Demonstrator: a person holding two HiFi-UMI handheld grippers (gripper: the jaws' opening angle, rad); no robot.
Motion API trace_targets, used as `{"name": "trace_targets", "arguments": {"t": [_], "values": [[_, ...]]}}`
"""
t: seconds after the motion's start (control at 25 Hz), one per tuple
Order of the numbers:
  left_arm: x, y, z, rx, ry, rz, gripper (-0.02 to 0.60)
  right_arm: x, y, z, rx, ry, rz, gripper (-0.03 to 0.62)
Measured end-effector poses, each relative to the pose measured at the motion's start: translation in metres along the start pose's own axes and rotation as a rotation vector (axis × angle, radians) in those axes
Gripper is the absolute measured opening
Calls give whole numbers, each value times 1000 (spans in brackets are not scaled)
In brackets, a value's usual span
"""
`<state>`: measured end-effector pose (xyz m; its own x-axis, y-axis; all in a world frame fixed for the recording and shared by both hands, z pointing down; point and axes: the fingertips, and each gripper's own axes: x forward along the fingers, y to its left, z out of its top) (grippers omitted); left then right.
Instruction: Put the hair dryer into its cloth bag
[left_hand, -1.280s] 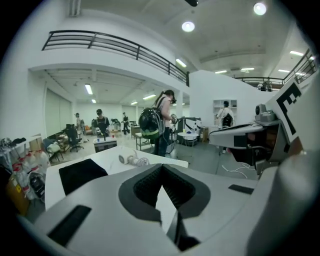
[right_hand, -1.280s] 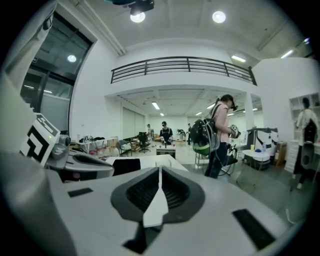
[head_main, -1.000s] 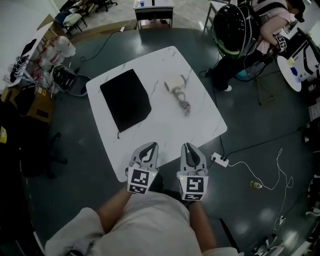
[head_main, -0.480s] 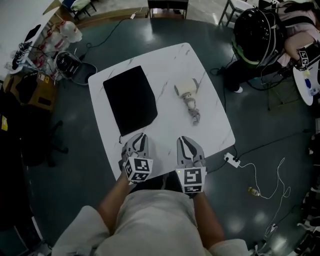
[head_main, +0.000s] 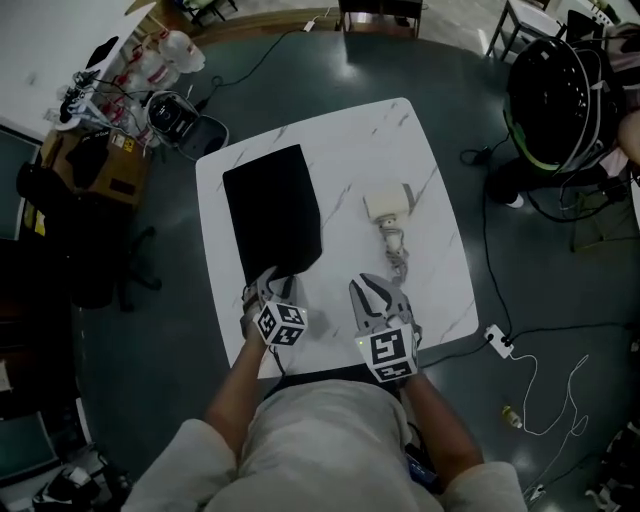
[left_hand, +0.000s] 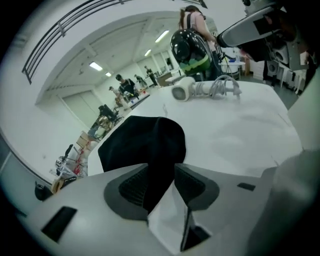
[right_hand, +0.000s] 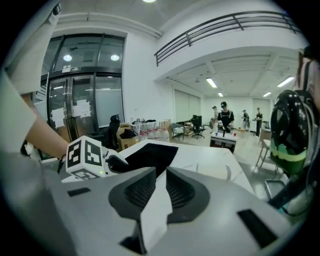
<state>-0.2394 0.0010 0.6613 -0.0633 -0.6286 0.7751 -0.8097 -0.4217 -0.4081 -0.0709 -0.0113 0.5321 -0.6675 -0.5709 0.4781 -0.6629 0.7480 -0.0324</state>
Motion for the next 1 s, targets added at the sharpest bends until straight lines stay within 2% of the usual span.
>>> {"name": "trace_targets", "arguments": {"t": [0.12, 0.16, 0.2, 0.24, 0.32, 0.52, 0.72, 0.8, 1.0], "values": [[9, 9, -1, 30, 35, 45, 152, 1, -13, -9, -19, 6, 46, 54], [11, 12, -2, 48, 41, 54, 124, 1, -16, -14, -20, 11, 60, 54], [13, 14, -1, 65, 43, 58, 56, 2, -19, -20, -21, 16, 73, 54], [14, 16, 0, 77, 43, 55, 23, 3, -21, -25, -24, 22, 85, 54], [13, 17, 4, 71, 45, 23, 15, 4, -25, -32, -30, 33, 106, 54], [-5, 21, 37, -91, -5, -98, 14, 4, -27, -41, -45, 52, 135, 54], [-23, 31, 85, -187, -101, -140, 14, 7, -25, -42, -51, 48, 145, 54], [-30, 32, 108, -236, -139, -173, 14, 6, -29, -39, -74, 46, 128, 54], [-40, 26, 159, -343, -203, -322, 14, 1, -57, -42, -93, 66, 55, 69]]}}
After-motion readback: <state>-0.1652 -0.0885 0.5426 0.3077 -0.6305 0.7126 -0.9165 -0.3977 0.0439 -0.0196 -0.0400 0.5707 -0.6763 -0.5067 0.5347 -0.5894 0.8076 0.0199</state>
